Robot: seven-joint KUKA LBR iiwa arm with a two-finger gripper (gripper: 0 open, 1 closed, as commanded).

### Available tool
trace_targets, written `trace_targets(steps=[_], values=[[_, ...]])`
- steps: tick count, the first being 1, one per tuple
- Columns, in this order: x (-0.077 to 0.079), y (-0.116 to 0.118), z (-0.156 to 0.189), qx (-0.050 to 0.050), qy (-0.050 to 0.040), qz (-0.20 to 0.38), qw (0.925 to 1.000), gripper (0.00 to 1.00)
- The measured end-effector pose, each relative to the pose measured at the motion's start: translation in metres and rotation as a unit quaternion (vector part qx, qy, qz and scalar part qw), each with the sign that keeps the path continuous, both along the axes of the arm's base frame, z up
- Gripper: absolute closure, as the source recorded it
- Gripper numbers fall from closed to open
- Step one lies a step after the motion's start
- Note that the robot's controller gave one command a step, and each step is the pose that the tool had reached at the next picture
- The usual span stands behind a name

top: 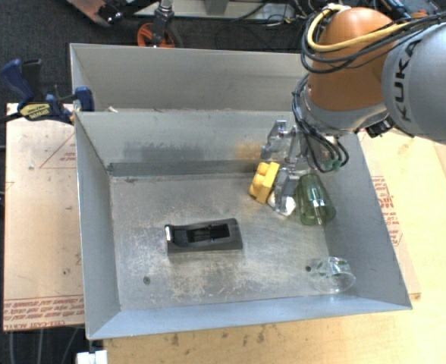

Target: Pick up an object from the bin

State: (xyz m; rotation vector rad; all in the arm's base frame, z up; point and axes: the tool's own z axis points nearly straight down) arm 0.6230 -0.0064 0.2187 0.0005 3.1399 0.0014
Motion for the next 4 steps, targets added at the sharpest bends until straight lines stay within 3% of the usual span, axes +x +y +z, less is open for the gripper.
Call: trace_targets(steps=[1, 2, 3, 4], values=[[-0.025, 0.055, -0.026, 0.0, -0.0005, 0.02, 0.9998, 0.0], [-0.015, 0.126, -0.06, 0.001, -0.001, 0.035, 0.9994, 0.0], [-0.059, 0.109, -0.097, 0.0, -0.0001, 0.081, 0.9967, 0.0], [-0.05, 0.11, -0.147, 0.001, -0.0024, 0.068, 0.9976, 0.0]])
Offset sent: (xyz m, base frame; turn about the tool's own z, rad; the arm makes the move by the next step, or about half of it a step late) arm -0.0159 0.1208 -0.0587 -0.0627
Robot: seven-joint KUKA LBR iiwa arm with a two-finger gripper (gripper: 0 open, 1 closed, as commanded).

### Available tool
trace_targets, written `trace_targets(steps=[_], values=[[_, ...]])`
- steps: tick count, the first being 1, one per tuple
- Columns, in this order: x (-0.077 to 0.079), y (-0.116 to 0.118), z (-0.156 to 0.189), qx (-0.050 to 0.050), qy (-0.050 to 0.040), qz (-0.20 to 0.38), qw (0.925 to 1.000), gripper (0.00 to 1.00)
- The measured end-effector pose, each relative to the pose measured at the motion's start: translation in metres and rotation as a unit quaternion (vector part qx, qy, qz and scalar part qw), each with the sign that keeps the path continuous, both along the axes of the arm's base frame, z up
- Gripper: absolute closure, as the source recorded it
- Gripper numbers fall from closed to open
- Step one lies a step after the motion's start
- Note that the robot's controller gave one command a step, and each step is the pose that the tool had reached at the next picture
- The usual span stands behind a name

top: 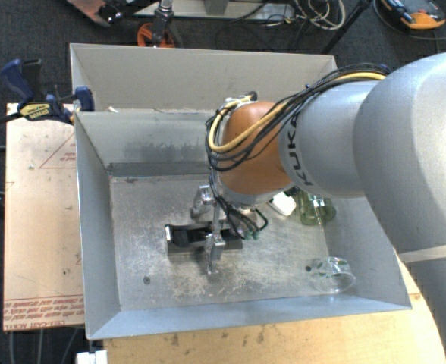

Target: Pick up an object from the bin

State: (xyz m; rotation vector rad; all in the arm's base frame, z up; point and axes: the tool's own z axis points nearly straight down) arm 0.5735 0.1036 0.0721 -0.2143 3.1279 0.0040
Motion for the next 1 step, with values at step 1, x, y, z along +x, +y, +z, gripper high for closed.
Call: trace_targets(steps=[1], values=[[-0.0042, -0.0071, 0.0032, 0.005, -0.0068, -0.071, 0.9974, 1.0]])
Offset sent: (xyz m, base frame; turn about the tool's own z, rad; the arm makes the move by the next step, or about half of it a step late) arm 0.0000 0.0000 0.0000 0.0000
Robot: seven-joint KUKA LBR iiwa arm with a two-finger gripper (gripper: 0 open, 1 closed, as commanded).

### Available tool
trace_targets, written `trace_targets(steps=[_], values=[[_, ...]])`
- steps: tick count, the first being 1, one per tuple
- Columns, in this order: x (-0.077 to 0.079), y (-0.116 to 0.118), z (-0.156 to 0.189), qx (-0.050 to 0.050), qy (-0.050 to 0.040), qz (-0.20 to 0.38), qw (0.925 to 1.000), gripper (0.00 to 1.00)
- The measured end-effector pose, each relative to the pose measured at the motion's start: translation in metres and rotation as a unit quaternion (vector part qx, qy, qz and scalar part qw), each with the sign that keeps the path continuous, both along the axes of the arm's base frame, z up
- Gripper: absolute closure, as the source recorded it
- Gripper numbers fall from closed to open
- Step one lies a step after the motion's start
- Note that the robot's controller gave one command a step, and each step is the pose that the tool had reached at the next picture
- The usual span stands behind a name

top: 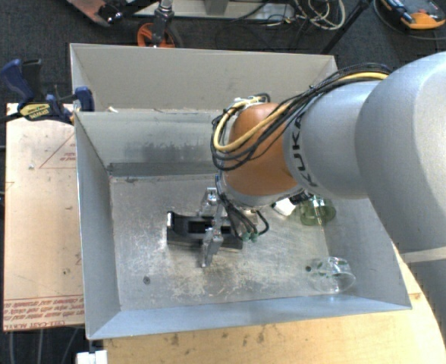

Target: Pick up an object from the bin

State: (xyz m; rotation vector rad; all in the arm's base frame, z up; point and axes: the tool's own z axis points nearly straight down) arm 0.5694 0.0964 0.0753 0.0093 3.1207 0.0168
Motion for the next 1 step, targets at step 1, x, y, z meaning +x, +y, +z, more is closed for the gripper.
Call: trace_targets(steps=[1], values=[[0.0, 0.0, 0.0, 0.0, 0.0, 0.0, 1.0, 1.0]])
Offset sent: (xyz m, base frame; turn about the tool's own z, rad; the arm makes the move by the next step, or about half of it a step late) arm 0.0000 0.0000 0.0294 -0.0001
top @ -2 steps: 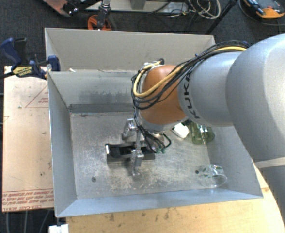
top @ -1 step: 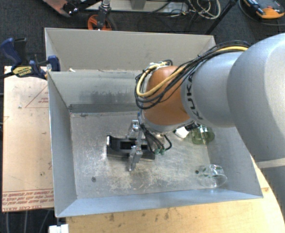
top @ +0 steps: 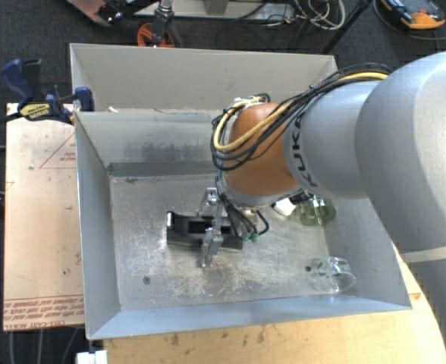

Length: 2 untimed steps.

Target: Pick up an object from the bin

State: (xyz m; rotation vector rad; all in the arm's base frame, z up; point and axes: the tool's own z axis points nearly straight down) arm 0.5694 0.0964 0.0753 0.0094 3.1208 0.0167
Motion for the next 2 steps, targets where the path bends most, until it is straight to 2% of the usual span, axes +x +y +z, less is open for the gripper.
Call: trace_targets(steps=[1, 2], values=[[-0.001, 0.0, 0.002, -0.001, 0.0022, 0.0, 1.0, 1.0], [-0.005, -0.002, 0.014, -0.004, 0.012, 0.001, 0.9999, 1.0]])
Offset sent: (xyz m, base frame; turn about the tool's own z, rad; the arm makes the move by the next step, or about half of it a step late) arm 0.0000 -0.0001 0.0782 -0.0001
